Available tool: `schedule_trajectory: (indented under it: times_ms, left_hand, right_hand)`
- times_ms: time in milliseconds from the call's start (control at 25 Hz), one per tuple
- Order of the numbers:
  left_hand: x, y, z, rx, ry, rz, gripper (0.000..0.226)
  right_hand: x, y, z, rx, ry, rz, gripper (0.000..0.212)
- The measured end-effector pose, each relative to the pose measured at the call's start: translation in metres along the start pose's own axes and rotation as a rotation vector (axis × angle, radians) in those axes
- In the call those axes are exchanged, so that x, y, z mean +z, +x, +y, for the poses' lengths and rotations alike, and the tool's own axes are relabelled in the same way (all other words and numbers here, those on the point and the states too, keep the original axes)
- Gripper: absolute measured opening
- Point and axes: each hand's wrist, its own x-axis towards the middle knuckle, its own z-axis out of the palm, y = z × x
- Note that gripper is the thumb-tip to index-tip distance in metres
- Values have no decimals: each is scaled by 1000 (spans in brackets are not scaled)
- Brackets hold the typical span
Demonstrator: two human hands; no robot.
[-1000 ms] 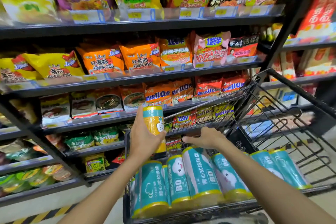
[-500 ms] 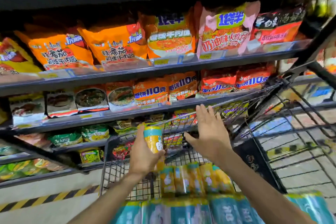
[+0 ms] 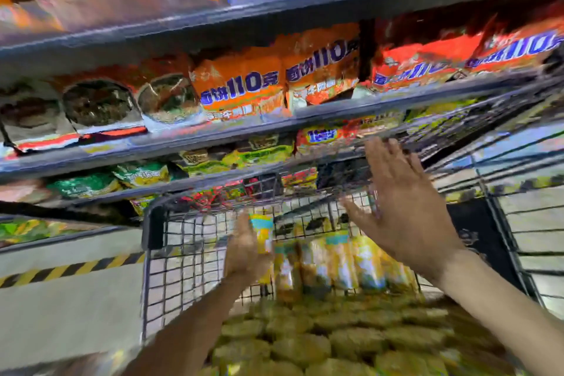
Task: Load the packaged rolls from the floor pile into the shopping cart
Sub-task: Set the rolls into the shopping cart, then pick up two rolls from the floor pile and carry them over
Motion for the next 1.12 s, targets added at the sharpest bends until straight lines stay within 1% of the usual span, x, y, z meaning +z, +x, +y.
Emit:
schedule_trajectory:
  times_ms: [120,240,360,520,640,720,800,880,960,1120]
  left_hand:
    - [17,10,-20,-96,103,-19,101]
    - [35,12,-26,-150,107,-23,99]
    - [54,11,-35,-159,66,-57,101]
    - [66,12,-39,-184,71,-44,100]
    - [67,13,-43,-156,91,-107,102]
    - [66,12,-45,-154,135,-173,107]
    - [62,10,-42,-154,215,-193,111]
    - [56,7,-37,-120,278,-172,109]
    - [46,3,-29,-37,311,-149,108]
    - [12,-7,-5,134,413,-140,113]
  right_hand:
    - [21,2,3,-9,-6,32,86]
    - [30,-3,-3,-20,-16,41,83]
    - [38,-11,-13,-64,3,73,81]
    - [46,-17,-20,-68,-5,111,79]
    - [50,-21,-23,-73,-28,127,79]
    - [51,-23,-26,-79,-34,134,79]
    - [50,-24,-29,-90,-35,133,80]
    - [46,-25,-30,-95,-36,130,82]
    - [38,-27,-32,-93,-40,130,82]
    - [14,-35,-38,-70,-46,152,82]
